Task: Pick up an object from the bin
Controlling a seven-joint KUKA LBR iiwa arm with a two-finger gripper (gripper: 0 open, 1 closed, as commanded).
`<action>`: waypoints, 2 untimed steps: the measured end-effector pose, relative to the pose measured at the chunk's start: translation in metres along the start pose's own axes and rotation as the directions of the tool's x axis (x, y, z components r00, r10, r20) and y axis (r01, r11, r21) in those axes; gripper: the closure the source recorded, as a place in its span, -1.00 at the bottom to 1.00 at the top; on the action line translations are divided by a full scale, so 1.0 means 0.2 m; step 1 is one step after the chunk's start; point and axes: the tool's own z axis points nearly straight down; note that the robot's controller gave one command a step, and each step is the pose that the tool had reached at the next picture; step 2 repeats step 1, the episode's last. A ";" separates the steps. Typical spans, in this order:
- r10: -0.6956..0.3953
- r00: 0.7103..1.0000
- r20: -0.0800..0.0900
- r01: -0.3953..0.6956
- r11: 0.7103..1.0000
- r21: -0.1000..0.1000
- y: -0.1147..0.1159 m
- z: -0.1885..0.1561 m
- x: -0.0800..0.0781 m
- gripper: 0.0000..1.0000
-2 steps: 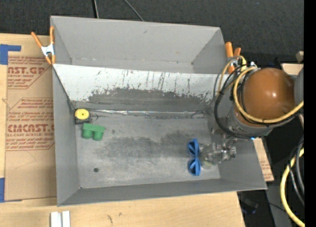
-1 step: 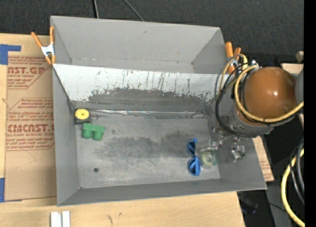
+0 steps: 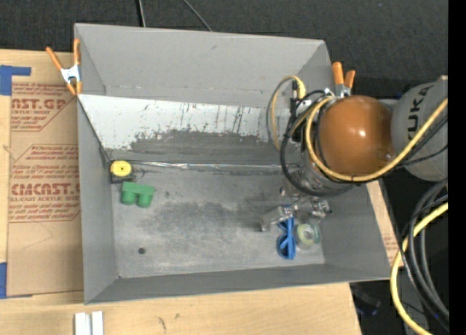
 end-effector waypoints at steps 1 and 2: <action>0.004 1.000 0.000 -0.004 1.000 0.001 0.00 -0.01 0.01 1.00; 0.004 1.000 0.000 -0.004 1.000 0.001 0.00 -0.01 0.01 1.00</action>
Offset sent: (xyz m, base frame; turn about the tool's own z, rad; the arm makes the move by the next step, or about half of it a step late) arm 0.0000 0.0000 0.0000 0.0000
